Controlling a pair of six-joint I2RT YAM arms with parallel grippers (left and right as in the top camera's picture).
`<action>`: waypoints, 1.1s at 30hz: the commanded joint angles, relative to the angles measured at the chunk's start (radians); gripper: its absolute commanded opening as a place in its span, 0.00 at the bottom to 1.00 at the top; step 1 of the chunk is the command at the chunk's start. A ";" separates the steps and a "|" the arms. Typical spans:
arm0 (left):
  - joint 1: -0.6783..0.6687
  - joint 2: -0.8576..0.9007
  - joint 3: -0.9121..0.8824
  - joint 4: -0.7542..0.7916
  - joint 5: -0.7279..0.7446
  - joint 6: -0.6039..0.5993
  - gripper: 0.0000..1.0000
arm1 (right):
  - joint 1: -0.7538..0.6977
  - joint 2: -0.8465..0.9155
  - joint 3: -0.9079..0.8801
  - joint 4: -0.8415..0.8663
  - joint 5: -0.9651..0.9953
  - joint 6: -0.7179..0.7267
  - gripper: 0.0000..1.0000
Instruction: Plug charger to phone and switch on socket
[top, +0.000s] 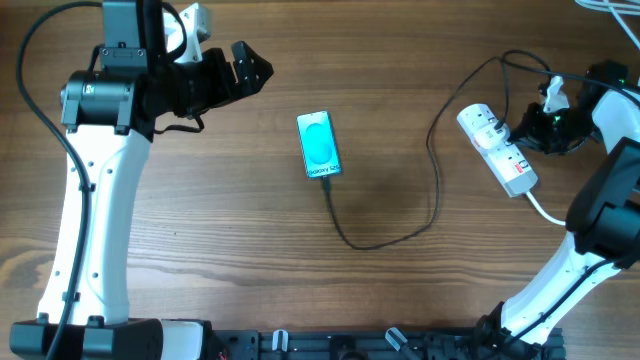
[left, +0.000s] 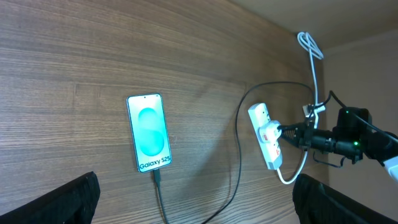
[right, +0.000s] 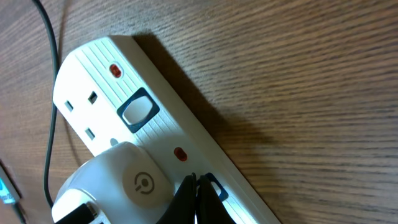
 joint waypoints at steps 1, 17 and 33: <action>-0.001 -0.007 0.006 0.002 -0.009 0.009 1.00 | 0.008 -0.002 -0.004 -0.023 -0.015 -0.030 0.04; -0.001 -0.007 0.006 0.002 -0.009 0.009 1.00 | 0.008 -0.006 0.015 -0.018 0.030 -0.055 0.04; -0.001 -0.007 0.006 0.002 -0.009 0.009 1.00 | 0.009 -0.019 0.031 -0.068 0.030 -0.060 0.04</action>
